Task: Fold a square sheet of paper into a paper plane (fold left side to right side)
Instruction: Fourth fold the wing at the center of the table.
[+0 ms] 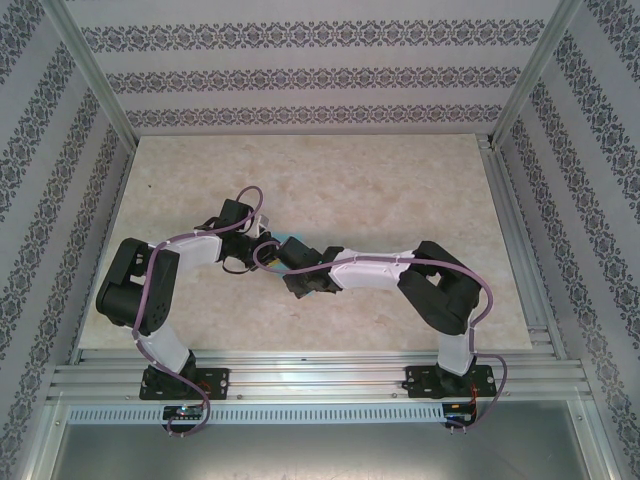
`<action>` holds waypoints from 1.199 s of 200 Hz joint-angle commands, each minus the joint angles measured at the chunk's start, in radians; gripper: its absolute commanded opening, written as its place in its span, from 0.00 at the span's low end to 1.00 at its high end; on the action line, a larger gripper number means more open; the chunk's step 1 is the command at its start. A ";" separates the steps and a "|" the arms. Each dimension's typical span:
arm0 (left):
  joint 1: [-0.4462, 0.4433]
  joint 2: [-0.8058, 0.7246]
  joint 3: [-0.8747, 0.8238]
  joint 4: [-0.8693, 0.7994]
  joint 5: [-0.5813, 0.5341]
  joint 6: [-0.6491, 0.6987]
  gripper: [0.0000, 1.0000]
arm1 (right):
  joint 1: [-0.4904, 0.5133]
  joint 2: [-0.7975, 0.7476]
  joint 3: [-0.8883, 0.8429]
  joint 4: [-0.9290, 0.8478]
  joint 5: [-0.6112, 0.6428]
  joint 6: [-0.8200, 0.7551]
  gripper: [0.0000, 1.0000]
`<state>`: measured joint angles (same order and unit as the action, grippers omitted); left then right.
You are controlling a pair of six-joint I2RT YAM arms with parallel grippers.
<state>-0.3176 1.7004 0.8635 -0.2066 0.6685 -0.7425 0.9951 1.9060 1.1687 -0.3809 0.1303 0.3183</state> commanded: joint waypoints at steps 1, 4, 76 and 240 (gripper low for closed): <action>-0.010 -0.021 0.036 -0.033 -0.005 0.028 0.19 | 0.006 0.012 -0.021 0.029 -0.009 0.005 0.10; -0.009 -0.025 0.038 -0.037 -0.006 0.030 0.20 | 0.004 0.010 -0.024 0.033 -0.015 0.007 0.09; 0.093 -0.203 0.039 -0.188 -0.078 0.135 0.58 | -0.068 -0.039 -0.095 0.140 -0.239 0.055 0.00; -0.002 0.019 -0.075 0.131 -0.020 -0.005 0.08 | -0.160 -0.048 -0.093 0.197 -0.468 0.110 0.01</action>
<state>-0.2958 1.6855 0.7567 -0.1184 0.6609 -0.7467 0.8494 1.8782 1.0775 -0.2188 -0.2867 0.4065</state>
